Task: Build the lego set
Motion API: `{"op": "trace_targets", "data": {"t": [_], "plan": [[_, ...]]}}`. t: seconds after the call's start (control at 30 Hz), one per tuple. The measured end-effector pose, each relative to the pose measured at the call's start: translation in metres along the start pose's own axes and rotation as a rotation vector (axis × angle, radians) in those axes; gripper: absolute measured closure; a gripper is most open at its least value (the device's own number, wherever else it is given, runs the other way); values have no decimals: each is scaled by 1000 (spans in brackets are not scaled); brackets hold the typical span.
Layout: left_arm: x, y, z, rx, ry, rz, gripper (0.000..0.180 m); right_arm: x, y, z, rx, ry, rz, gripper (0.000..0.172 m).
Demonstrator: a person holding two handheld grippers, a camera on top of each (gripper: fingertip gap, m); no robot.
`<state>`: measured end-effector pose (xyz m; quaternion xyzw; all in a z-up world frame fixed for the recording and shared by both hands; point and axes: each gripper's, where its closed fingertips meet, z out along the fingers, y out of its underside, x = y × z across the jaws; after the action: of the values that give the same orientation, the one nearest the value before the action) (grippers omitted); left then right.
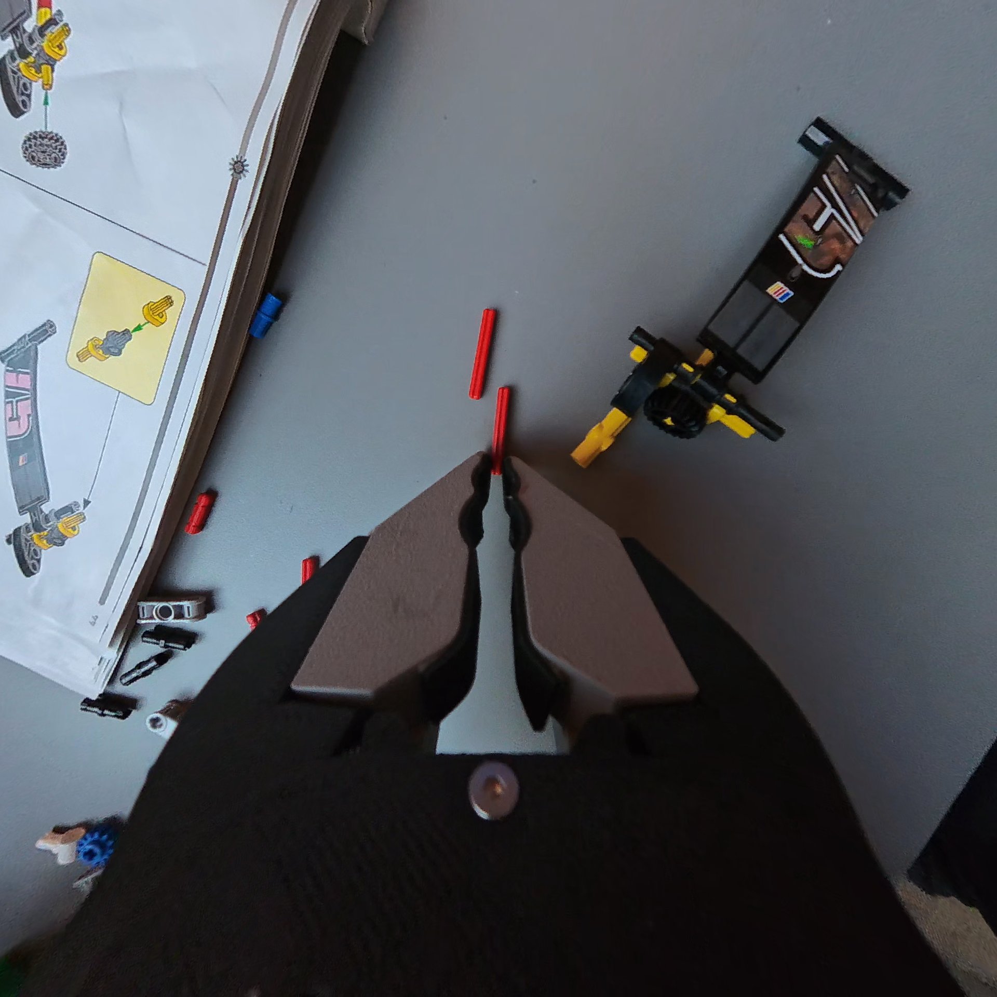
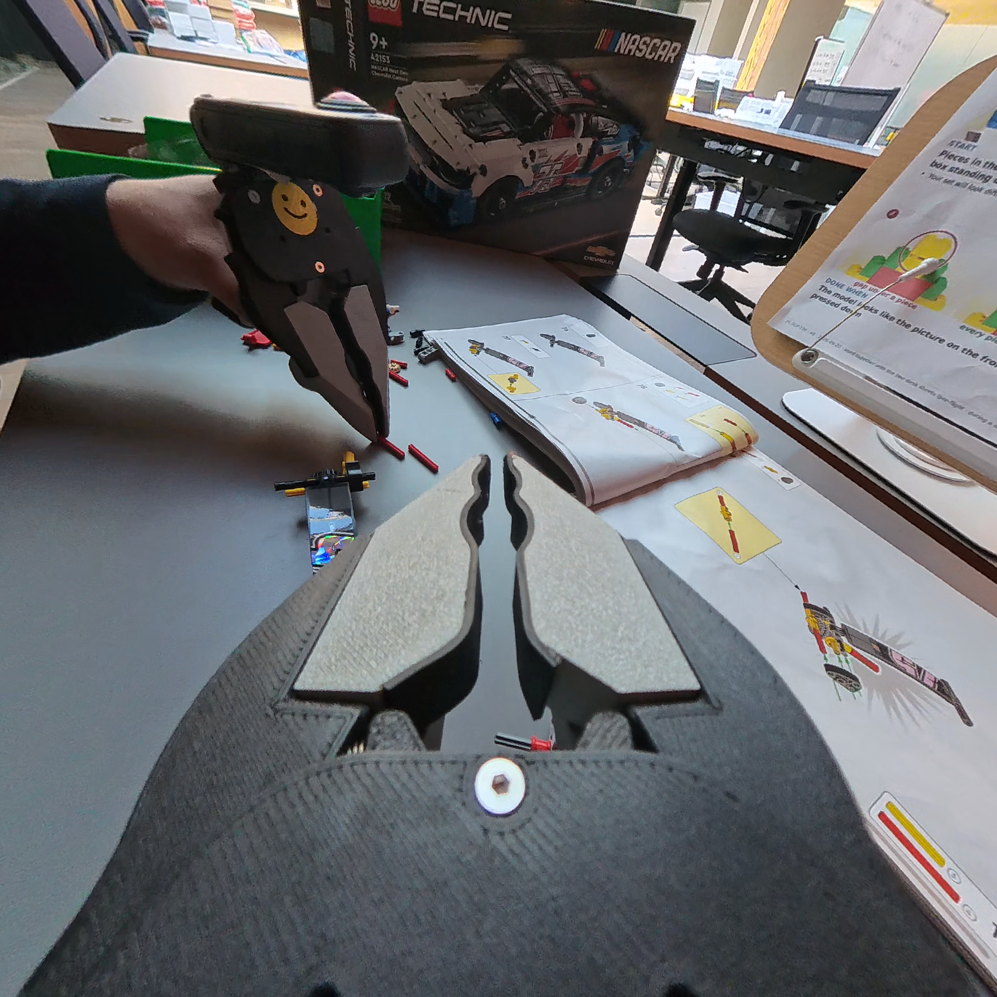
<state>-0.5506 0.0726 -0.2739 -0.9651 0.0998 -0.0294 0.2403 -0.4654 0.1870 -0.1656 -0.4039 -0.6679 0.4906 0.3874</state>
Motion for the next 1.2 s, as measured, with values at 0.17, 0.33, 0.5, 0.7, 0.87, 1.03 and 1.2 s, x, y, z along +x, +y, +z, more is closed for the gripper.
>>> {"op": "trace_targets", "data": {"t": [0.17, 0.33, 0.5, 0.7, 0.87, 1.03, 1.2], "plan": [[1, 3, -2, 11, 17, -8, 179, 3, 2, 0, -4, -1, 19, 170], [3, 7, -4, -2, 19, 7, 179, 4, 2, 0, -10, 7, 1, 170], [5, 13, -7, -21, 44, -5, 175, 2, 7, 3, -28, -5, 5, 170], [10, 20, -12, -68, 64, -4, 168, -2, 7, 4, -31, -16, -1, 170], [4, 27, -15, -114, 11, 11, 161, -14, 8, 9, -37, -68, -8, 166], [4, 20, -14, -83, 16, 2, 161, -51, 27, 27, -142, -206, -31, 142], [1, 16, -8, -73, -6, 3, 161, -69, 57, 44, -309, -220, -75, 141]]}}
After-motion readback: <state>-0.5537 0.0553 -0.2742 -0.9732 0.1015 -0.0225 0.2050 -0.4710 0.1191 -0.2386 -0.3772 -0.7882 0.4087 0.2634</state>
